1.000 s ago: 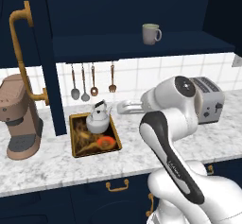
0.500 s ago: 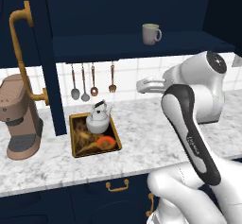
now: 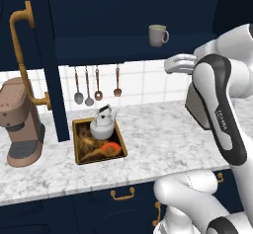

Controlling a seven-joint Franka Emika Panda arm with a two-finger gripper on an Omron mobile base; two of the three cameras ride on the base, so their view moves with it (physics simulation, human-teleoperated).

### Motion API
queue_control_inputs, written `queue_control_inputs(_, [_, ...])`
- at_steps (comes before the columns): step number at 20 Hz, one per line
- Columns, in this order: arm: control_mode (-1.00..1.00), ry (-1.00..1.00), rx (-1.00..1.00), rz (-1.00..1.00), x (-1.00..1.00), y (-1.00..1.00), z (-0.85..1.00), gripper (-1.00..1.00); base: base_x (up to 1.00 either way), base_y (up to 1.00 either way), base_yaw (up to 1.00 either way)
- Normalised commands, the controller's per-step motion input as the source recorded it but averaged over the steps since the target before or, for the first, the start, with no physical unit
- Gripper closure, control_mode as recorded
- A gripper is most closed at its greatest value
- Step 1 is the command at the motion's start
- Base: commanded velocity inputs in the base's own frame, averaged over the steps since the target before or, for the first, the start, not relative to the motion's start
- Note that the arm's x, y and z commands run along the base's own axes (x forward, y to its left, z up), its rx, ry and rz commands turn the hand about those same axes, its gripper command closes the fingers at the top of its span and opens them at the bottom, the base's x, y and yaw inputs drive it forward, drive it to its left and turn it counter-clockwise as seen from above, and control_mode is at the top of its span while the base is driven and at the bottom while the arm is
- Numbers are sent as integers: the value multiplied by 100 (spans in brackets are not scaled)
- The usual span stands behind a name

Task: Pick the kettle from the counter and place it on the tray. Then pick the mug from the cabinet and place it on the tray. Then close the cabinet doors.

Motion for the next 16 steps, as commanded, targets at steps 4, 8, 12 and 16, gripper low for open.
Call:
queue_control_inputs(4, [-100, -2, 0, 3, 44, -23, 0, -100, 0, 0, 0])
queue_control_inputs(8, [-100, 1, -1, 0, 6, -39, 0, -100, 0, 0, 0])
queue_control_inputs(12, [-100, 0, 0, 2, 5, -33, 4, -100, 0, 0, 0])
queue_control_inputs(16, [-100, 0, -1, 7, 25, -40, 19, -100, 0, 0, 0])
